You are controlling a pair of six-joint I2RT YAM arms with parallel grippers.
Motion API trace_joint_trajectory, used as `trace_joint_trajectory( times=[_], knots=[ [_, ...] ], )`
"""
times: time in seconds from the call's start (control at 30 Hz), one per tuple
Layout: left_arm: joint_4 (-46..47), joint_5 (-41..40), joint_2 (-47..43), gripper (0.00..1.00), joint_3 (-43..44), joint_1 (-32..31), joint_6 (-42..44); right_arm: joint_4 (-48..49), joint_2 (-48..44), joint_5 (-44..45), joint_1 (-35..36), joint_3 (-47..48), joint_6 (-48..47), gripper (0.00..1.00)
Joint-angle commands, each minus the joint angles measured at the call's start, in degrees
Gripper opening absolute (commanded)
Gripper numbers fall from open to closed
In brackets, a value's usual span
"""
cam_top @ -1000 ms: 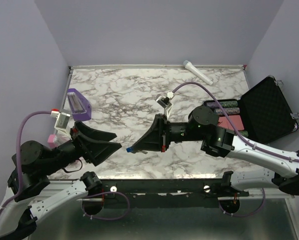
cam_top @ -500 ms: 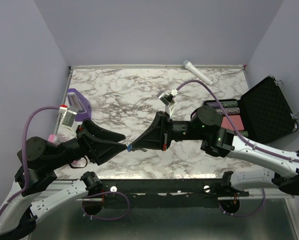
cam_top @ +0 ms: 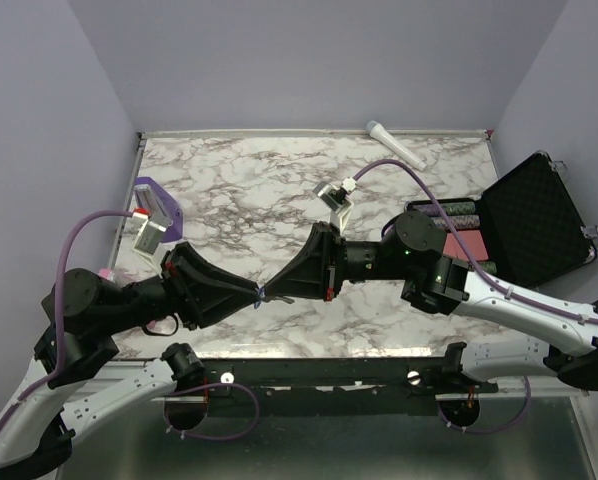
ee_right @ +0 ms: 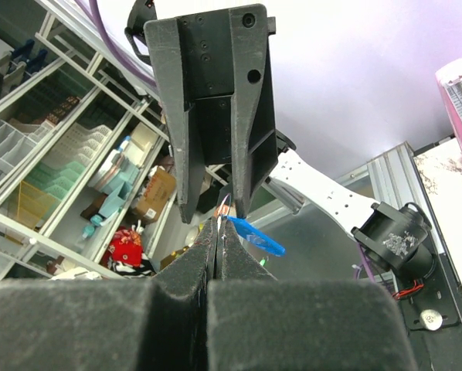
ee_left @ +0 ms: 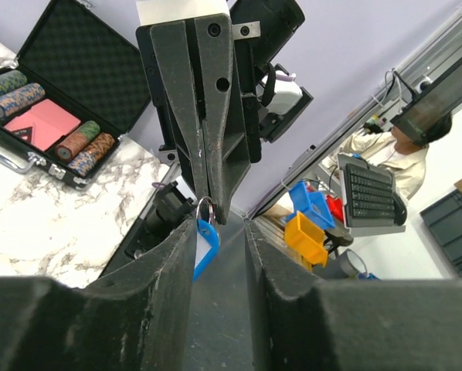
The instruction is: Remove the keys from the keyring
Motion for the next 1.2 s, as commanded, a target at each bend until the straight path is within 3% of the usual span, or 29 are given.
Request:
trace_joint_trajectory(
  times=[0.0, 0.2, 0.3, 0.73, 0.93, 1.17],
  knots=[
    [0.63, 2.94, 0.92, 0.35, -0.03, -0.06, 0.82, 2.0, 0.54, -0.45, -0.11, 1.58, 0.32, 0.01],
    [-0.25, 3.11, 1.8, 0.18, 0.15, -0.06, 1.08, 2.27, 0.98, -0.63, -0.2, 1.93, 0.4, 0.01],
    [-1.12, 2.68, 2.24, 0.0, 0.85, -0.06, 1.52, 2.35, 1.16, -0.72, -0.11, 2.02, 0.49, 0.01],
    [-4.38, -2.24, 2.59, 0.0, 3.13, -0.15, 1.0, 1.48, 1.24, -0.45, -0.11, 1.66, 0.67, 0.01],
    [-3.33, -3.83, 1.89, 0.0, 3.22, -0.06, -0.58, 1.48, 1.16, 0.6, -0.11, 1.4, 1.02, 0.21],
    [-4.38, -7.17, 1.54, 0.0, 3.31, -0.06, -2.96, 2.27, 1.33, 0.69, -0.11, 1.4, 1.37, 0.22]
  ],
)
